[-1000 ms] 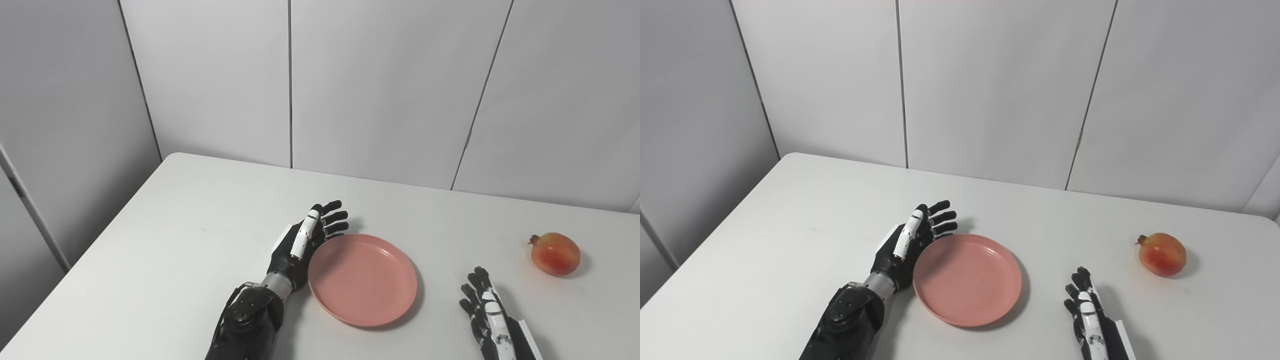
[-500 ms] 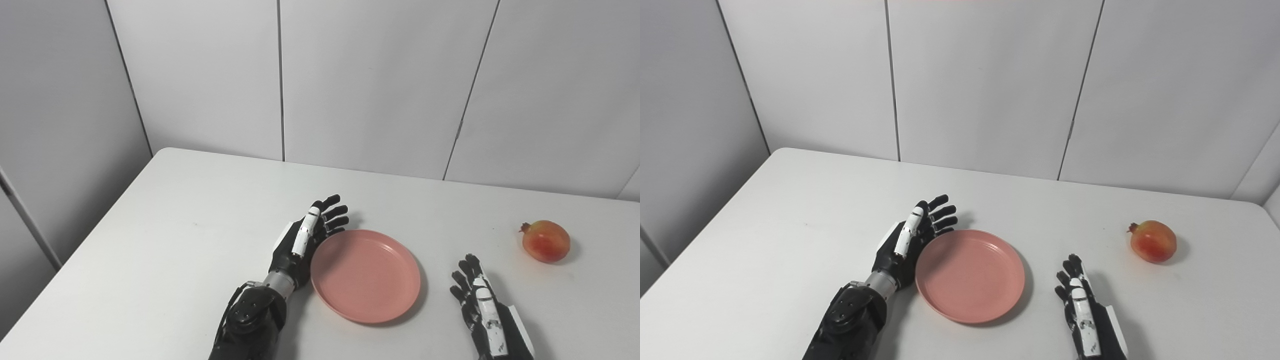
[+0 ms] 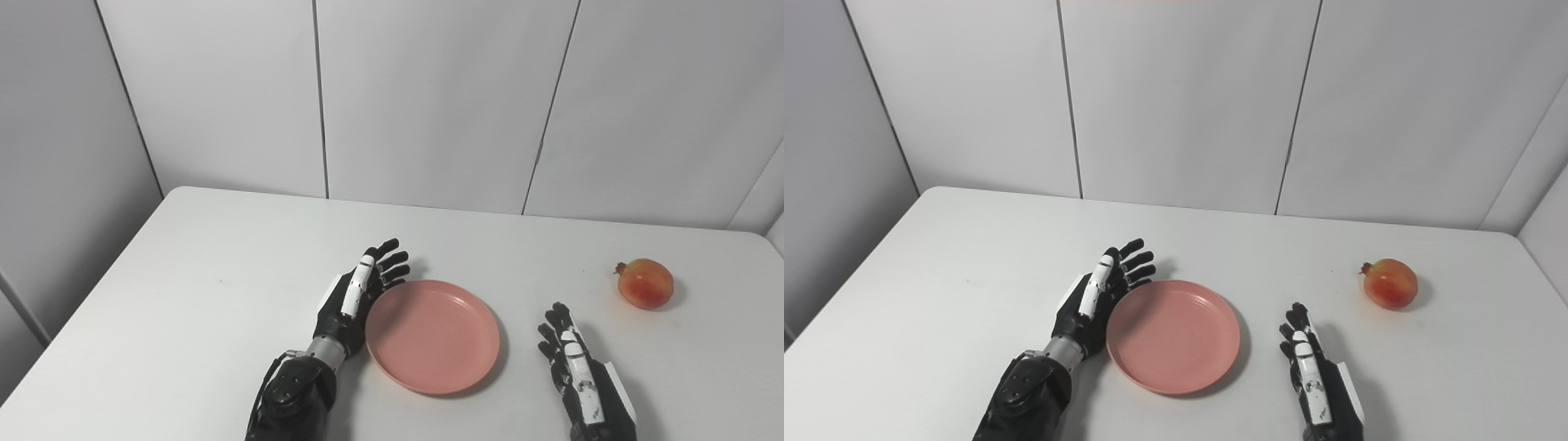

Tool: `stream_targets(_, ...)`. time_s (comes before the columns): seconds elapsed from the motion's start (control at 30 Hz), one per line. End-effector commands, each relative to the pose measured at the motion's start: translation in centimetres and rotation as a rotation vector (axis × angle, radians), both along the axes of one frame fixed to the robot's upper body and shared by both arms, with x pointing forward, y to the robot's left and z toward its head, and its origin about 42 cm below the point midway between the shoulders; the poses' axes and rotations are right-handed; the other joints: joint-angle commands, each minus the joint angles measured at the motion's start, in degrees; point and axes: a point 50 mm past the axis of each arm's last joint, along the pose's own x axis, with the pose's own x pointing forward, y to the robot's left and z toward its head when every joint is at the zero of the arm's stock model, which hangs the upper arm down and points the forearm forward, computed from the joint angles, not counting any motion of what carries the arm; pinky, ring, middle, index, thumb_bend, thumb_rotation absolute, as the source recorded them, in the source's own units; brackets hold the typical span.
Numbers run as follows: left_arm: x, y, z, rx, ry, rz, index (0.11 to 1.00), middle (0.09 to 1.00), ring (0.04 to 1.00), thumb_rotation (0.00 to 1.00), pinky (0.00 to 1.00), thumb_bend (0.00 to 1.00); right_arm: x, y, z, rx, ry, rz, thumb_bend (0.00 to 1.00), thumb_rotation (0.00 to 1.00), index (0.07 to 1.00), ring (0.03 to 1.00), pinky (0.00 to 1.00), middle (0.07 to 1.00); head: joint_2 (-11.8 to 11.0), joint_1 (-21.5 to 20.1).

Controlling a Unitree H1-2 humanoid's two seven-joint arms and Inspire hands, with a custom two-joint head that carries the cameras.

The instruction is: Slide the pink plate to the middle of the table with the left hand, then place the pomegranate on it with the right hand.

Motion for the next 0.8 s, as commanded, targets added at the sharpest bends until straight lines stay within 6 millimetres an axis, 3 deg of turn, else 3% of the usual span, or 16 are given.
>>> stream_targets(0.0,-0.3,0.2,-0.5,0.013,0.015,0.022,0.85,0.861,0.853,1.0,0.86,0.38,1.1,0.5,2.2,0.015,-0.087,0.004,0.21,1.0,0.996,0.978,1.0,0.991,-0.06,-0.92)
stream_targets(0.27,-0.9,1.0,-1.3,-0.007,0.027,0.03,0.854,0.862,0.856,1.0,0.86,0.38,1.2,0.0,3.7,-0.073,-0.156,-0.034,0.27,1.0,0.972,0.958,0.95,0.974,-1.17,-8.72)
stream_targets(0.37,-1.1,1.4,-1.5,-0.017,0.032,0.032,0.852,0.859,0.853,1.0,0.86,0.38,1.2,-0.5,5.1,-0.118,-0.191,-0.05,0.28,1.0,0.962,0.945,0.95,0.962,-1.31,-9.68)
stream_targets(0.43,-1.1,1.5,-1.6,-0.02,0.033,0.032,0.853,0.86,0.853,1.0,0.85,0.38,1.4,-0.8,5.9,-0.154,-0.224,-0.065,0.34,1.0,0.951,0.934,0.94,0.948,-1.31,-9.68)
stream_targets(0.53,-1.1,1.6,-1.7,-0.033,0.037,0.025,0.859,0.867,0.857,1.0,0.86,0.38,1.8,-1.6,7.9,-0.268,-0.311,-0.119,0.46,0.98,0.941,0.918,0.92,0.928,-2.37,-12.81)
stream_targets(0.63,-1.0,1.7,-1.9,-0.037,0.037,0.021,0.859,0.868,0.861,1.0,0.87,0.38,2.2,-2.5,9.5,-0.328,-0.385,-0.164,0.49,0.85,0.921,0.882,0.87,0.902,-2.93,-14.27)
stream_targets(0.77,-1.1,1.9,-2.0,-0.047,0.043,0.026,0.858,0.866,0.859,1.0,0.86,0.38,3.0,-4.3,11.4,-0.43,-0.451,-0.217,0.5,0.79,0.919,0.857,0.82,0.896,-3.46,-15.58)
